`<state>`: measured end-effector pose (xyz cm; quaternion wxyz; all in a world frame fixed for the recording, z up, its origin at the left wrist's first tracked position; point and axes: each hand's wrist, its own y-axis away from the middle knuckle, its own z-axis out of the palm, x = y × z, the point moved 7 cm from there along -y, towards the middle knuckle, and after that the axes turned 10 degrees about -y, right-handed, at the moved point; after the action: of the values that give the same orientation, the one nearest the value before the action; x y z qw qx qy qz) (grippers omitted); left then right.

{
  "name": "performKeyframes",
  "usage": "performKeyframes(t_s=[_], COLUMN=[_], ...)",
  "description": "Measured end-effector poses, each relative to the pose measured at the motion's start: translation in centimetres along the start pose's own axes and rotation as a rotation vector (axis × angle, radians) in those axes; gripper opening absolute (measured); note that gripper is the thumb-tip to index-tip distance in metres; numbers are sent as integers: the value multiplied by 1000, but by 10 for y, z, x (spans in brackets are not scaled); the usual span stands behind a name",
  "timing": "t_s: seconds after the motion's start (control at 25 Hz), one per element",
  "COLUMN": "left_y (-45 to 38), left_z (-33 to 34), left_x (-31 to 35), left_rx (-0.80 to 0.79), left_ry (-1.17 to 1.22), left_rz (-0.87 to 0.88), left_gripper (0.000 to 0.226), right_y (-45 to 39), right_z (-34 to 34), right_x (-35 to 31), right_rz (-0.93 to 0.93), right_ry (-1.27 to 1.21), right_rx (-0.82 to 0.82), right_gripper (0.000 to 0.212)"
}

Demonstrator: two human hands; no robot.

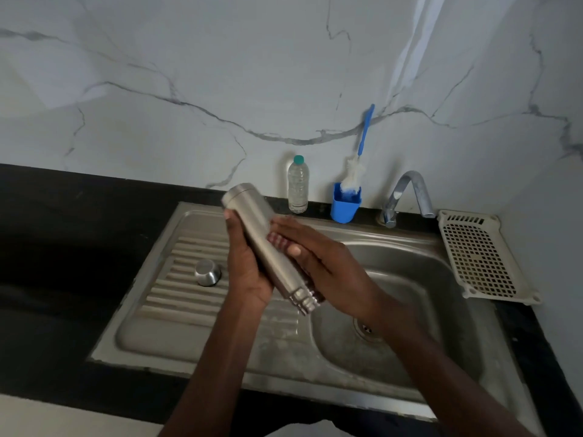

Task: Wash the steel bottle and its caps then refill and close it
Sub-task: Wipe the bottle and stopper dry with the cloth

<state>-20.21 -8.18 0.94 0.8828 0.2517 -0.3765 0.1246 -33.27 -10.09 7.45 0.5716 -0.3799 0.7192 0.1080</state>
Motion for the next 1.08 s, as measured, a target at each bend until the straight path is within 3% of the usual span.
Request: performKeyframes(t_s=[0.08,0.16,0.28,0.36,0.44,0.56,0.68,0.76,0.84,0.92,1.08], left_y=[-9,-9,1,8,17,29,38,32,22,15,-10], left_z=[-33,-53,-65,-64,-66,-78,-84,-87,-93,-91,-100], left_x=[10,21,37,49,61,66,72,70,65,62,74], left_rx=[153,174,94,-51,-154,-240,-429,-380,-196,-119,-154], left_ry=[92,175,63,-19,-166,-482,-466,-567,-746,-674,-431], left_rz=[47,91,192,305,371,357,217,118,100,78,33], left_gripper=[66,57,64,74,81,86,68,70,77,62,53], right_y=[14,30,22,2,-22,-45,-59,-67,-72,-74,-66], right_z=[1,21,58,61,63,68,70,75,88,105,134], right_x=[26,53,60,61,59,61,55,49,35,22,22], right_rz=[294,517,554,516,484,515,493,459,408,372,283], right_ry=[-446,-1055,-1697,-1802,-1787,-1578,-1390,-1210,-981,-752,-361], right_rx=[68,233,482,595,624,654,675,635,531,426,267], right_gripper=[38,48,63,72,76,70,65,61,46,34,43])
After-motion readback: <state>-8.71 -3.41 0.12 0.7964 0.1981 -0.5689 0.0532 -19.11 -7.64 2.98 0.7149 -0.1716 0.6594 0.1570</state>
